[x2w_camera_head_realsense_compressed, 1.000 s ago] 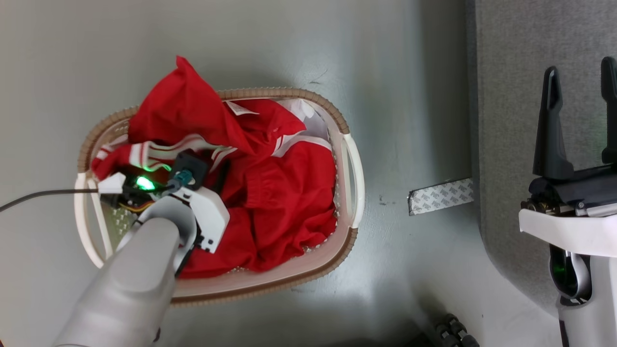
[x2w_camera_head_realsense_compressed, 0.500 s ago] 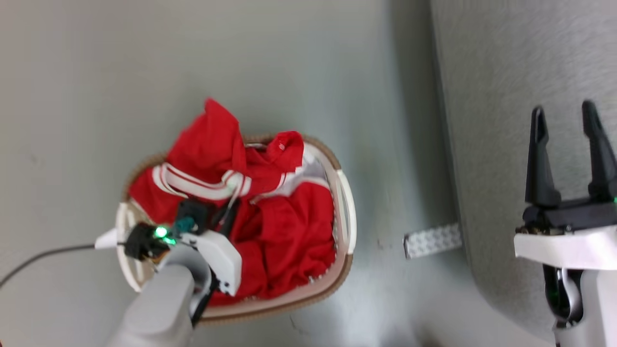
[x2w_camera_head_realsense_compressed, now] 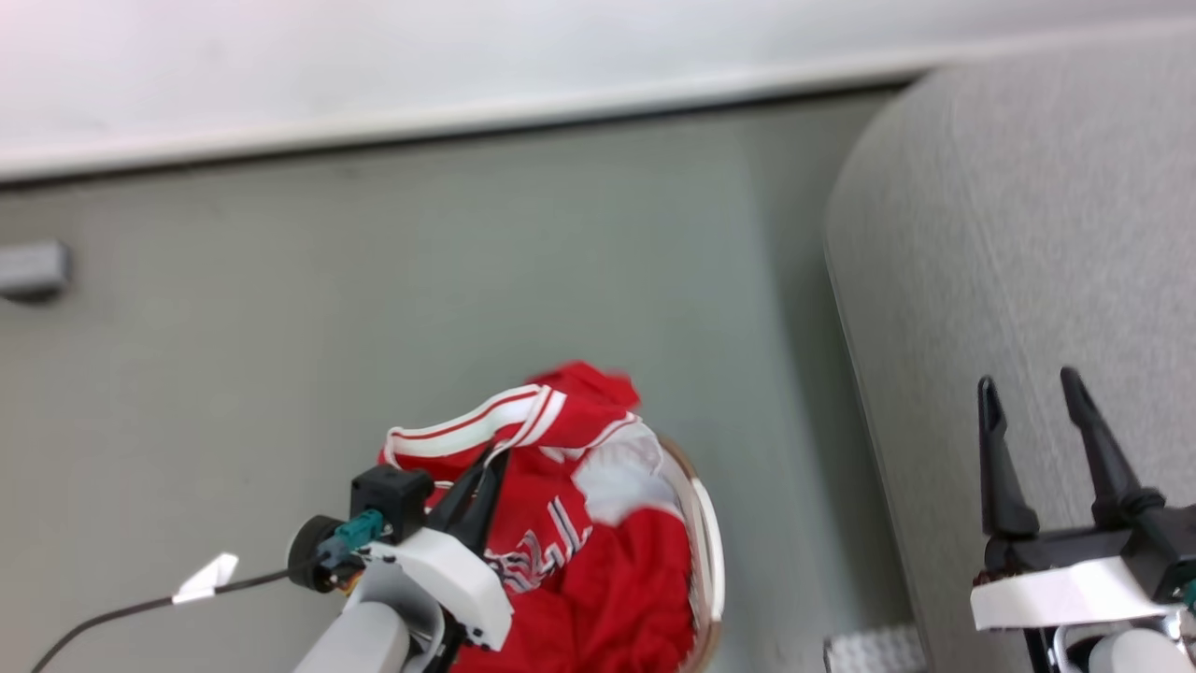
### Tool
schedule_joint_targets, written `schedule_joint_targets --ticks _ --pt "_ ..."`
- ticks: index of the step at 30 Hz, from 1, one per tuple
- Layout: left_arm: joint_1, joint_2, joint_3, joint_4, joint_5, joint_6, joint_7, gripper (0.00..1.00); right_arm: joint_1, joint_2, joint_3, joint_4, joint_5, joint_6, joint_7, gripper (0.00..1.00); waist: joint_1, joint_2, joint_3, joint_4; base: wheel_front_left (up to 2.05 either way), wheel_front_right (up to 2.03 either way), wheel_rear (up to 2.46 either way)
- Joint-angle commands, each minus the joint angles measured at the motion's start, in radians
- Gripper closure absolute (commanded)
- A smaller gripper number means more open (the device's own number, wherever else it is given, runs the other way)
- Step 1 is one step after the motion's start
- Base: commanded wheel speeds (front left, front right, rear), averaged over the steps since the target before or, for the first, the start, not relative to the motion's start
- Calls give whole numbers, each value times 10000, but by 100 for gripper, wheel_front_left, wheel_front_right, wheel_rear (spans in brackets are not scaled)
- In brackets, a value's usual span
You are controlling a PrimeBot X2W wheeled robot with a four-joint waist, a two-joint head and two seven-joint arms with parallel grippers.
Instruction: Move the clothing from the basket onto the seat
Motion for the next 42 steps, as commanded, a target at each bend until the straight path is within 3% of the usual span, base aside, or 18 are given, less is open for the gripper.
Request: schedule_joint_targets --ticks 1,16,28,42 --pt "295 31 12 -286 -76 81 77 100 233 -31 16 97 -40 -21 -19 0 3 0 -1264 545 0 0 0" --pt "1055 619 503 -4763 -586 1023 1568 100 1130 -28 333 562 133 -21 -18 0 3 0 -3062 814 0 0 0" --pt "692 1254 1064 -7510 -745 1620 2890 100 1649 -29 884 717 267 -21 -18 0 3 0 -3895 504 0 0 0" --pt "535 1433 1277 -8504 -813 1960 3398 100 1453 -24 1920 456 276 -21 -18 0 3 0 -3896 392 0 0 0"
